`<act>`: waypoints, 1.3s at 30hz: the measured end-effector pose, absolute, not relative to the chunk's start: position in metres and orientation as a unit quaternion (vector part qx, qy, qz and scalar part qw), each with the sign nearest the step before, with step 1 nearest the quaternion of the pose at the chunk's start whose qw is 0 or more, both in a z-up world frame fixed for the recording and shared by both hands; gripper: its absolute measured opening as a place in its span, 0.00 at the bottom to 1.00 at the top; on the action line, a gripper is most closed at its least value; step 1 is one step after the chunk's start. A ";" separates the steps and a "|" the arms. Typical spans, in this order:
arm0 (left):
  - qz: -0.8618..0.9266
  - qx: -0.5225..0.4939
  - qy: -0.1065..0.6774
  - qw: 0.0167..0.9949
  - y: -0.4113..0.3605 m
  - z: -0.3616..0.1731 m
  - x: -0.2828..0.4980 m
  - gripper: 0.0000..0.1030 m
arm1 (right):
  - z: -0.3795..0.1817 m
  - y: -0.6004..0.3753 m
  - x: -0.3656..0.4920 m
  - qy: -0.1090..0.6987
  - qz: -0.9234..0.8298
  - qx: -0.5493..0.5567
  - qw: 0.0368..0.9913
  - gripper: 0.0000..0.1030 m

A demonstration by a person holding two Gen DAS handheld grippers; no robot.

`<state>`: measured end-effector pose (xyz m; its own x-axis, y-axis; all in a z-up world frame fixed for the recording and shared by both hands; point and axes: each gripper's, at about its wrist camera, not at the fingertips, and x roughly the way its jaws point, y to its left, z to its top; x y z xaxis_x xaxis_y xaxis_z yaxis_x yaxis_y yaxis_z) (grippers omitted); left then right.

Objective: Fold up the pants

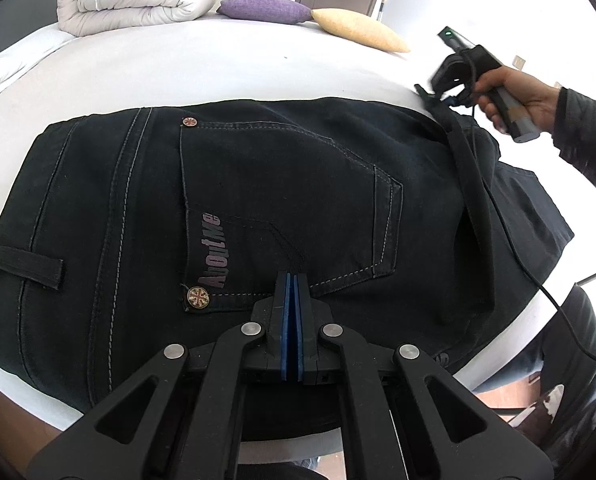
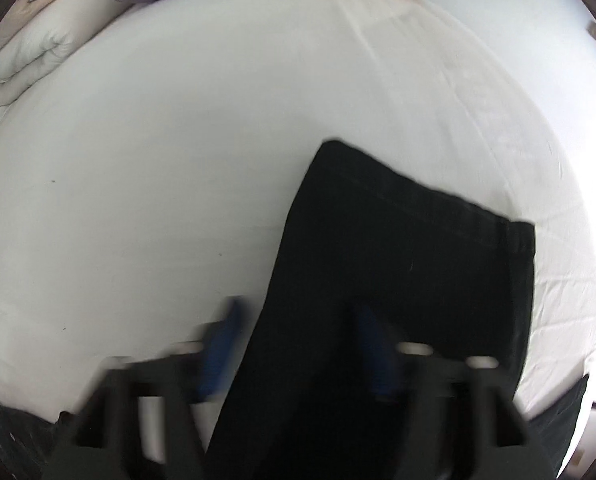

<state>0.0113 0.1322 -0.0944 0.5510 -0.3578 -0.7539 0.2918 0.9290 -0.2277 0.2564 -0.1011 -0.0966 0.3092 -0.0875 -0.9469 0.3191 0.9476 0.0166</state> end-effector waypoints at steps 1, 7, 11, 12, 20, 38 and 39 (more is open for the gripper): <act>-0.184 -0.037 0.436 0.880 0.133 -0.094 0.011 0.01 | -0.092 -0.110 0.253 0.569 -0.125 0.110 0.805 0.06; -0.180 -0.031 0.435 0.882 0.129 -0.095 0.013 0.01 | -0.040 -0.169 0.178 0.476 -0.110 0.205 0.848 0.03; -0.181 -0.035 0.437 0.881 0.127 -0.095 0.014 0.01 | -0.023 -0.209 0.083 0.414 -0.125 0.268 0.861 0.03; -0.180 -0.035 0.437 0.881 0.127 -0.095 0.014 0.01 | -0.024 -0.221 0.061 0.401 -0.131 0.289 0.859 0.03; -0.171 -0.027 0.443 0.880 0.122 -0.094 0.017 0.01 | -0.092 -0.261 -0.092 0.353 -0.188 0.448 0.800 0.03; -0.154 -0.067 0.447 0.879 0.120 -0.094 0.023 0.01 | -0.138 -0.317 -0.130 0.194 -0.103 0.623 0.751 0.22; -0.154 -0.070 0.447 0.878 0.121 -0.093 0.022 0.01 | -0.138 -0.317 -0.127 0.198 -0.100 0.621 0.752 0.10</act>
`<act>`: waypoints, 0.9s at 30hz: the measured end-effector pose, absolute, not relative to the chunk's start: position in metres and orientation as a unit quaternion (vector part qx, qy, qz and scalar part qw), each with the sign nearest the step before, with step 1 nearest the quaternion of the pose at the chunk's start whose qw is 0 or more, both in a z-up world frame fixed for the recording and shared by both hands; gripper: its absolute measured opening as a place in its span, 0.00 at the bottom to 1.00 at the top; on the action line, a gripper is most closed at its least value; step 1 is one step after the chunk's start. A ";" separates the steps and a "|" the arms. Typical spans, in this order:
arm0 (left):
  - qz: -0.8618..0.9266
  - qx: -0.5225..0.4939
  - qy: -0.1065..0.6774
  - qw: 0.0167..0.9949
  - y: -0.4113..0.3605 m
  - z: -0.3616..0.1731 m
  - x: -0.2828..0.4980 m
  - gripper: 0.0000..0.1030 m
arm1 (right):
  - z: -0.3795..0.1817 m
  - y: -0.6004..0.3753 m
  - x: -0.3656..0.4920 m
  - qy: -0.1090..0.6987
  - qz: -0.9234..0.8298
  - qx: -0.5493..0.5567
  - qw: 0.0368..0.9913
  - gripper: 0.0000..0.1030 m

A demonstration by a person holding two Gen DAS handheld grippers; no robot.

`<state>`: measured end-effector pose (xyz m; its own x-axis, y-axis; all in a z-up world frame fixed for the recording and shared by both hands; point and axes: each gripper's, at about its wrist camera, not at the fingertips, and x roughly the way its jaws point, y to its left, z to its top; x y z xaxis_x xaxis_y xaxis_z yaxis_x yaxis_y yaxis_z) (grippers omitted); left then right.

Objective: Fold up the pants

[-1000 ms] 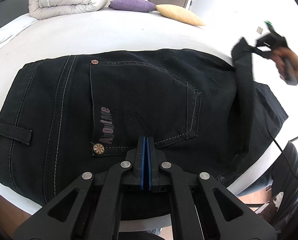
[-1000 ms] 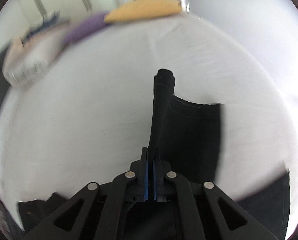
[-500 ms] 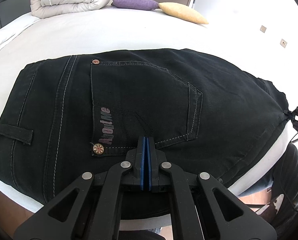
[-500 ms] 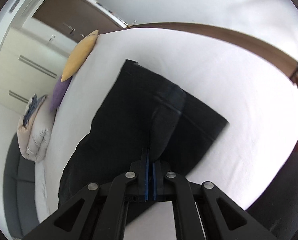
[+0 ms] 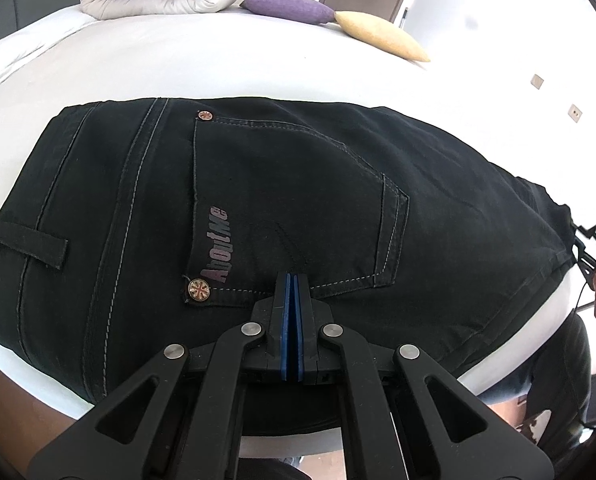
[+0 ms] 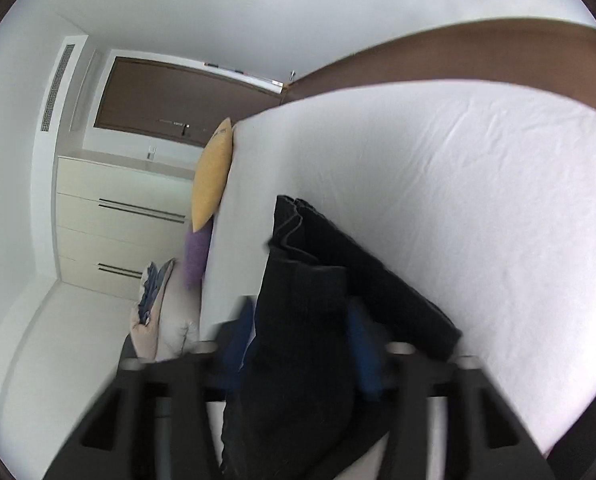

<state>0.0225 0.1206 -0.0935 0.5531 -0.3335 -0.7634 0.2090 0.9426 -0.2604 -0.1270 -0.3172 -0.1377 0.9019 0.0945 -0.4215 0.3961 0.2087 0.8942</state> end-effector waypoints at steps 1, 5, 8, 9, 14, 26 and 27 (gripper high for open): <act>-0.154 -0.072 0.447 0.878 0.120 -0.093 0.023 0.01 | -0.133 -0.317 -0.129 0.191 -0.105 0.617 0.756 0.10; -0.155 -0.074 0.445 0.879 0.130 -0.095 0.018 0.01 | -0.114 -0.327 -0.139 0.159 -0.103 0.614 0.766 0.09; -0.156 -0.075 0.444 0.879 0.134 -0.095 0.016 0.01 | -0.099 -0.337 -0.166 0.130 -0.116 0.602 0.779 0.09; -0.156 -0.074 0.444 0.879 0.134 -0.095 0.015 0.01 | -0.096 -0.340 -0.171 0.130 -0.130 0.595 0.782 0.10; -0.156 -0.076 0.443 0.880 0.136 -0.095 0.014 0.01 | -0.101 -0.338 -0.183 0.172 -0.152 0.587 0.776 0.18; -0.151 -0.075 0.442 0.881 0.134 -0.094 0.012 0.01 | -0.146 -0.259 -0.140 0.290 -0.075 0.624 0.721 0.49; -0.151 -0.075 0.442 0.881 0.134 -0.093 0.011 0.01 | -0.149 -0.256 -0.140 0.293 -0.074 0.627 0.718 0.48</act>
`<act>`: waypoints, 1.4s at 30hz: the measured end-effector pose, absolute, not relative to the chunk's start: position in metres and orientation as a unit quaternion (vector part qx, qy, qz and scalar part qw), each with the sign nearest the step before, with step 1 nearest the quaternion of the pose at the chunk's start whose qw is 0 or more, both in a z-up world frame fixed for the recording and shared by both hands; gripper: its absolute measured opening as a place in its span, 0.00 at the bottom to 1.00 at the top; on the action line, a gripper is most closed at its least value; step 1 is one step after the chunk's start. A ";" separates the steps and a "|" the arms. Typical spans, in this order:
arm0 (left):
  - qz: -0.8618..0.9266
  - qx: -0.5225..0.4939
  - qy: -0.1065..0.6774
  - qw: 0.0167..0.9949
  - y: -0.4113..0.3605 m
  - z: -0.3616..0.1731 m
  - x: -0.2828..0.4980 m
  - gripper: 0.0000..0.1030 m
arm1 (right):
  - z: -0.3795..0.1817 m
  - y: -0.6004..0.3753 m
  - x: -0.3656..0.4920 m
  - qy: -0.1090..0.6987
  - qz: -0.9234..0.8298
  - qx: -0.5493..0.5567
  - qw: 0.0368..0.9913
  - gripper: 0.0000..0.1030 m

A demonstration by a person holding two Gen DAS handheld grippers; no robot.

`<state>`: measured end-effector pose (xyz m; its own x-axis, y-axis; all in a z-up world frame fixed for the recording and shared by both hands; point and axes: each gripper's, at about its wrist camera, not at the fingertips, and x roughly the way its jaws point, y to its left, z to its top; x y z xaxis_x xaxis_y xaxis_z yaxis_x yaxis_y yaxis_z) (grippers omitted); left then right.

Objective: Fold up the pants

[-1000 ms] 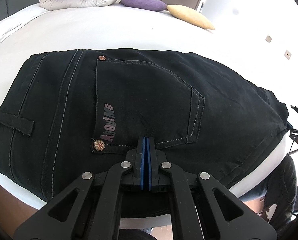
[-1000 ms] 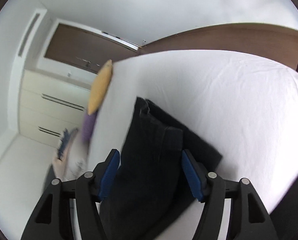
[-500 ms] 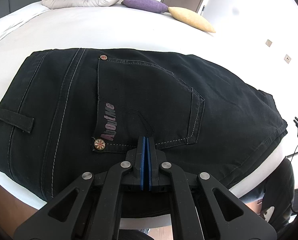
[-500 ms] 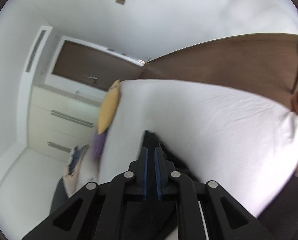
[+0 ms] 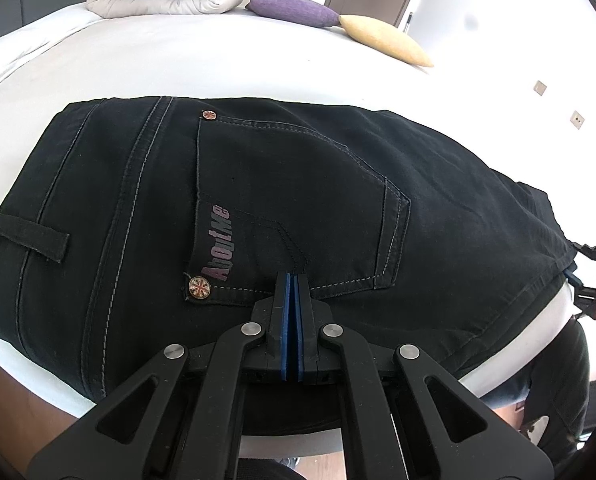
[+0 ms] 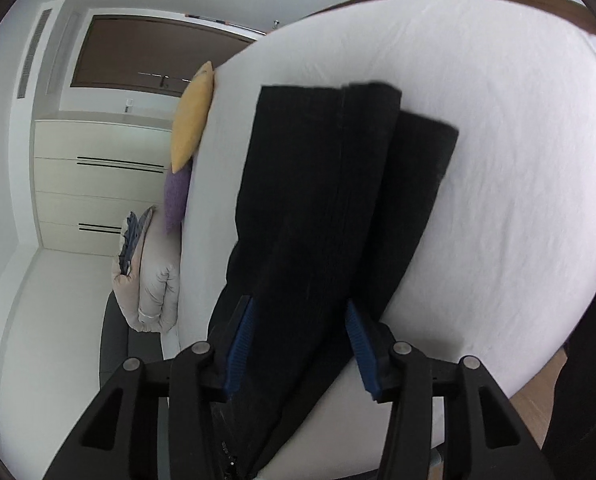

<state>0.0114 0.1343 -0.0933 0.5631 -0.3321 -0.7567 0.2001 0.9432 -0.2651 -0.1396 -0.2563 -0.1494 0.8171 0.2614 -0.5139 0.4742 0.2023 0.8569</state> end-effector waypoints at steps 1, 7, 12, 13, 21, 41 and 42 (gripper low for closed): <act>-0.151 -0.075 0.443 0.881 0.134 -0.093 0.011 0.01 | -0.150 -0.253 -0.137 0.298 -0.075 0.625 0.717 0.48; -0.141 -0.053 0.450 0.880 0.126 -0.091 0.013 0.01 | -0.150 -0.234 -0.112 0.314 -0.052 0.628 0.711 0.48; -0.129 0.033 0.459 0.879 0.105 -0.086 0.011 0.01 | -0.159 -0.226 -0.097 0.339 -0.037 0.599 0.724 0.04; -0.128 0.049 0.462 0.876 0.101 -0.086 0.010 0.01 | -0.159 -0.226 -0.099 0.341 -0.036 0.592 0.729 0.04; -0.134 0.070 0.471 0.869 0.101 -0.083 0.006 0.01 | -0.168 -0.228 -0.127 0.345 -0.028 0.582 0.735 0.01; -0.205 0.014 0.476 0.855 0.045 -0.084 0.007 0.01 | -0.165 -0.108 -0.065 0.433 0.108 0.489 0.750 0.00; -0.205 0.023 0.478 0.854 0.046 -0.085 0.006 0.01 | -0.165 -0.108 -0.068 0.433 0.109 0.484 0.752 0.00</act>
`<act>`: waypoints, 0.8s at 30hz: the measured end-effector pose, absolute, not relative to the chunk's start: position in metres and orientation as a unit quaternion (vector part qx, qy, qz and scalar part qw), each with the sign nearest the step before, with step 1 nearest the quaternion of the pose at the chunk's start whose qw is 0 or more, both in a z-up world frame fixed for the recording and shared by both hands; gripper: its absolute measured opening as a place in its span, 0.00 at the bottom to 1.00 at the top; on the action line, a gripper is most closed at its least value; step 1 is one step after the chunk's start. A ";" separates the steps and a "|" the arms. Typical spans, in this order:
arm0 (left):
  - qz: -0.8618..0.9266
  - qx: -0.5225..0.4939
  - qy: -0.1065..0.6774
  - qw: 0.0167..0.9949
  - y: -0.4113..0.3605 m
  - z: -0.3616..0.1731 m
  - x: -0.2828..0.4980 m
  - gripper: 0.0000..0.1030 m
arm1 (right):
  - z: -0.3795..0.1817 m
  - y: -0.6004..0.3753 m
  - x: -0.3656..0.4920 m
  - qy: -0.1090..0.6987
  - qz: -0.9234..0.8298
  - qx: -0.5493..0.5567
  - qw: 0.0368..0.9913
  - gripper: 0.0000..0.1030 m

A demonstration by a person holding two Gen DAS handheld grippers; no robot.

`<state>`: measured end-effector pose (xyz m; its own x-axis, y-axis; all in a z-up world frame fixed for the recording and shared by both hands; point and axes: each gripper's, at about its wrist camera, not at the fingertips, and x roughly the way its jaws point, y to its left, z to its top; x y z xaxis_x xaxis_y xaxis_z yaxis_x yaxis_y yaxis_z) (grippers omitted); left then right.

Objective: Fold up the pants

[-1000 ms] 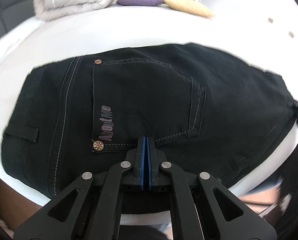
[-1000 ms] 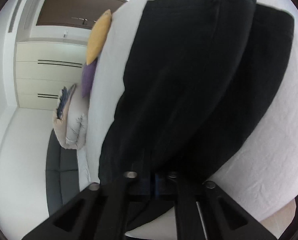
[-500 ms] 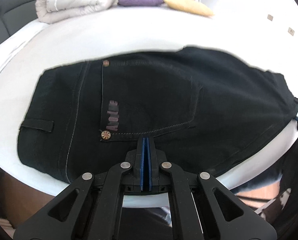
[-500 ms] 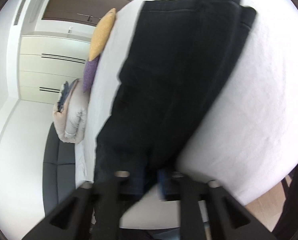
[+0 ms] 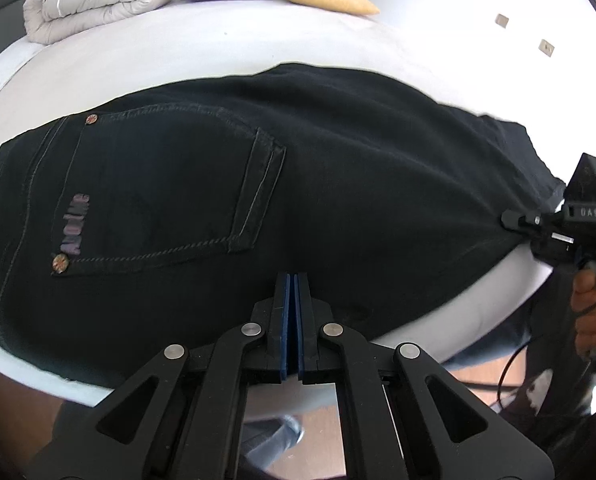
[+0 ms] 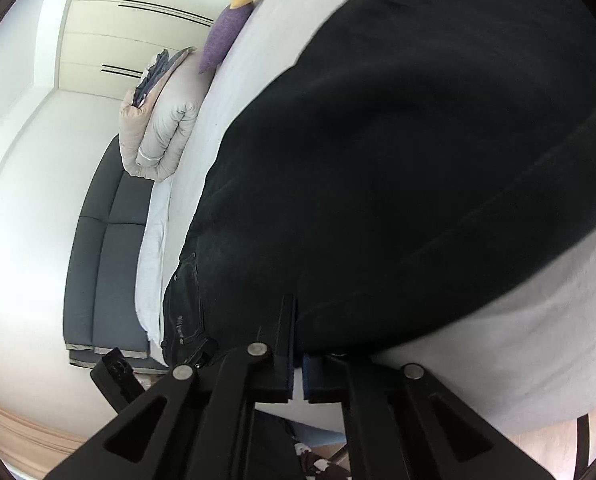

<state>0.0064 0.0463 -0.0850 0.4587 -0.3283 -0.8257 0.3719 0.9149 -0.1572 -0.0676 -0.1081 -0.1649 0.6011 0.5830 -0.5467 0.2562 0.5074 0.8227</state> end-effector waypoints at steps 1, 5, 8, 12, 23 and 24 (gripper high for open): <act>-0.205 0.034 0.479 0.853 0.046 -0.085 0.005 0.01 | -0.164 -0.106 -0.070 0.433 0.108 0.476 0.757 0.00; -0.202 0.032 0.482 0.852 0.046 -0.084 0.003 0.01 | -0.162 -0.103 -0.070 0.431 0.112 0.473 0.760 0.00; -0.195 0.040 0.476 0.857 0.041 -0.076 0.001 0.01 | -0.159 -0.102 -0.074 0.430 0.117 0.465 0.765 0.00; -0.226 0.020 0.438 0.870 0.029 -0.045 -0.001 0.02 | -0.155 -0.125 -0.081 0.420 0.119 0.493 0.752 0.19; -0.245 0.033 0.471 0.847 -0.034 -0.080 0.052 0.01 | -0.158 -0.309 -0.150 0.265 -0.076 0.625 0.730 0.09; -0.247 0.021 0.471 0.846 -0.029 -0.082 0.052 0.01 | -0.161 -0.319 -0.162 0.255 -0.087 0.632 0.726 0.02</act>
